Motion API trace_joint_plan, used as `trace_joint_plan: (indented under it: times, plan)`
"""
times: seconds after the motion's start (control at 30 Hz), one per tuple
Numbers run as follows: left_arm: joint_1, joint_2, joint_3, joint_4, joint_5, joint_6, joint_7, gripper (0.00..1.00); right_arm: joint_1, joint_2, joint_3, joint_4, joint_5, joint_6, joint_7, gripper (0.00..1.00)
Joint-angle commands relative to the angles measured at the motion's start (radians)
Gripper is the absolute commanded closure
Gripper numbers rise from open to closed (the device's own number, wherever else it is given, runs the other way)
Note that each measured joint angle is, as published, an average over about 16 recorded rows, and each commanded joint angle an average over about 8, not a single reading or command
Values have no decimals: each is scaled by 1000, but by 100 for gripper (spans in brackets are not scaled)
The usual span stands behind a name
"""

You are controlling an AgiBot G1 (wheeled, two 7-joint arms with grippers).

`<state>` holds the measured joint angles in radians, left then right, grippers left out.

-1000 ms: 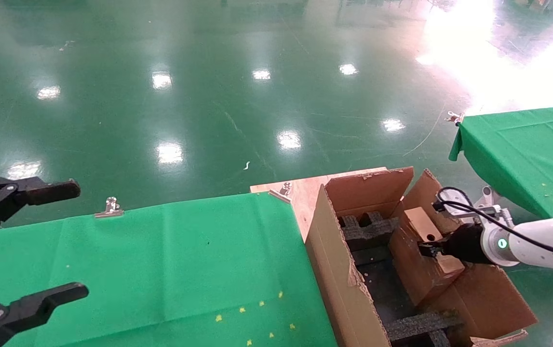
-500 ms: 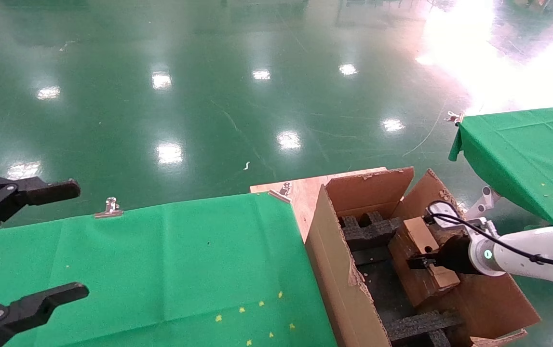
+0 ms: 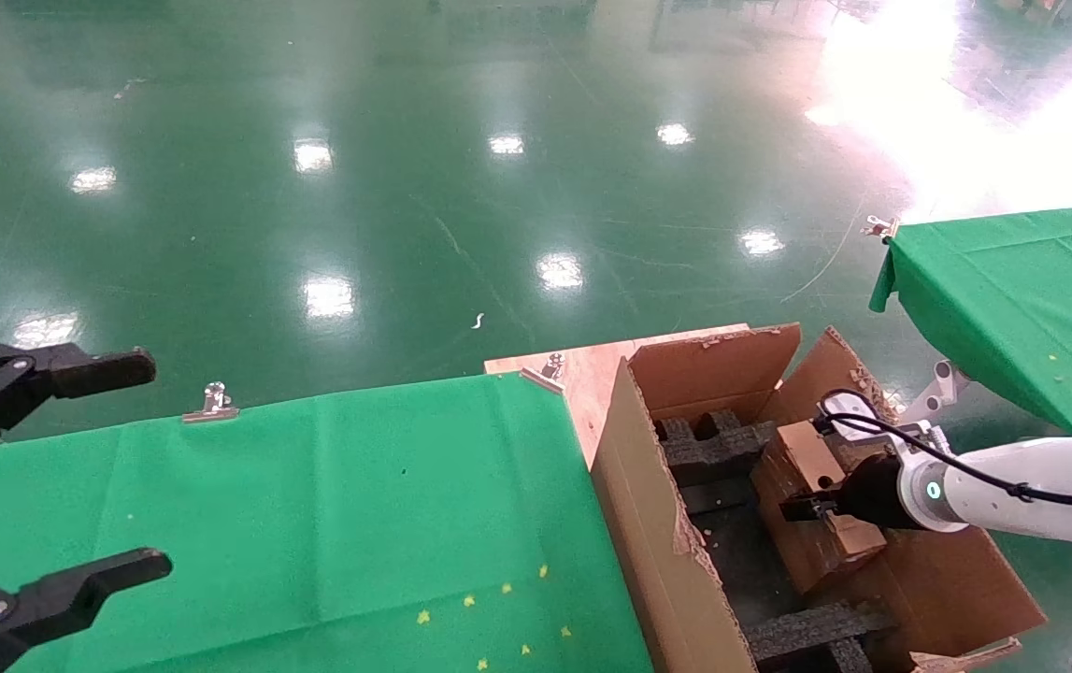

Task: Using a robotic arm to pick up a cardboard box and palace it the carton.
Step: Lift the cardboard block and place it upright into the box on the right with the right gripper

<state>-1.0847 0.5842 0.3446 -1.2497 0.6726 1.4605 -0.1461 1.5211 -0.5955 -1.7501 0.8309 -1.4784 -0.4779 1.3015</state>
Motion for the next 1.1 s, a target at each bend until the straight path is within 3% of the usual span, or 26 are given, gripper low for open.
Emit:
trace_joint_plan:
  times: [0.03, 0.6, 1.1]
  plan:
    - [0, 0, 0, 0, 0, 0, 0, 0, -1, -1, 1, -2, 3, -1, -3, 0]
    - [0, 0, 0, 0, 0, 0, 0, 0, 16, 7, 0, 11, -14, -1, 7, 0]
    - [0, 0, 0, 0, 0, 0, 0, 0, 90, 37, 10, 79, -62, 6, 32, 0]
